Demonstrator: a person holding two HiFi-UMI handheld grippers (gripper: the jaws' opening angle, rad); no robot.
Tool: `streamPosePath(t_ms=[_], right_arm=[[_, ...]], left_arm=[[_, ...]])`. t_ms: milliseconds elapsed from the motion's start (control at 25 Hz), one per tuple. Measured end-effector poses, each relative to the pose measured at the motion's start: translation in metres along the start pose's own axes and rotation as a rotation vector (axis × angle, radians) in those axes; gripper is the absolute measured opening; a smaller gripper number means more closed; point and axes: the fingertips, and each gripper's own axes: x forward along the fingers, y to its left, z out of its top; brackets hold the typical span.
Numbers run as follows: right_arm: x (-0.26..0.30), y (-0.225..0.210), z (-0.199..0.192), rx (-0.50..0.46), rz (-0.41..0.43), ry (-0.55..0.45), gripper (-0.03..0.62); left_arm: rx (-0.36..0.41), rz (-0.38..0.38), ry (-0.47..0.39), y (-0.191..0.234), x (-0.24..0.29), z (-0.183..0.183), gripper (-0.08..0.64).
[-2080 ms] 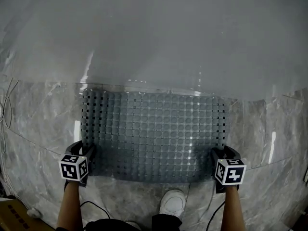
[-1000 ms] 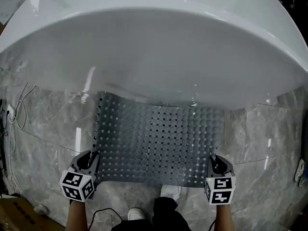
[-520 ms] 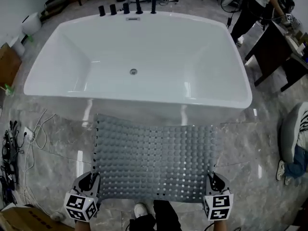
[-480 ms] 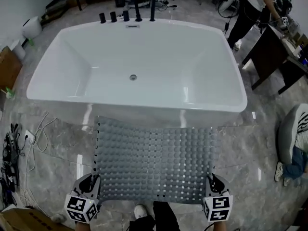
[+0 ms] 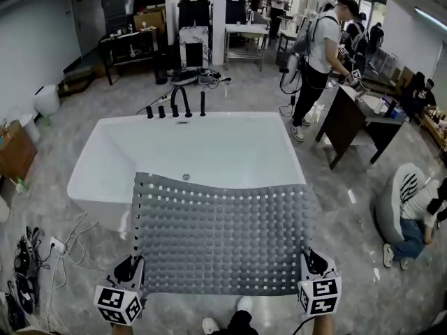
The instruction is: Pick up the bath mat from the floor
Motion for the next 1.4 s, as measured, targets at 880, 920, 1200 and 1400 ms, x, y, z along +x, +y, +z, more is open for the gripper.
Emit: streamPosePath(t_ms=[880,920,1200,1400], right_arm=[[-0.098,-0.091,0.101,-0.006,-0.026,-0.282,0.075],[-0.099,-0.09,0.1,-0.005,-0.028,-0.284,0.074],[-0.106,-0.085,0.097,-0.006,-0.04,-0.293,0.074],[-0.12,-0.09,0.1,-0.011,-0.051,-0.304,0.074]], left_arm=[[0.049,0.104,-0.262,-0.086,-0.081,0.147,0.074],[0.05,0.104,-0.264,-0.087,-0.081,0.147,0.074],[0.051,0.112,-0.268,-0.085,-0.09,0.139,0.074],[0.052,0.104,-0.285,-0.092,-0.099,0.143,0.074]])
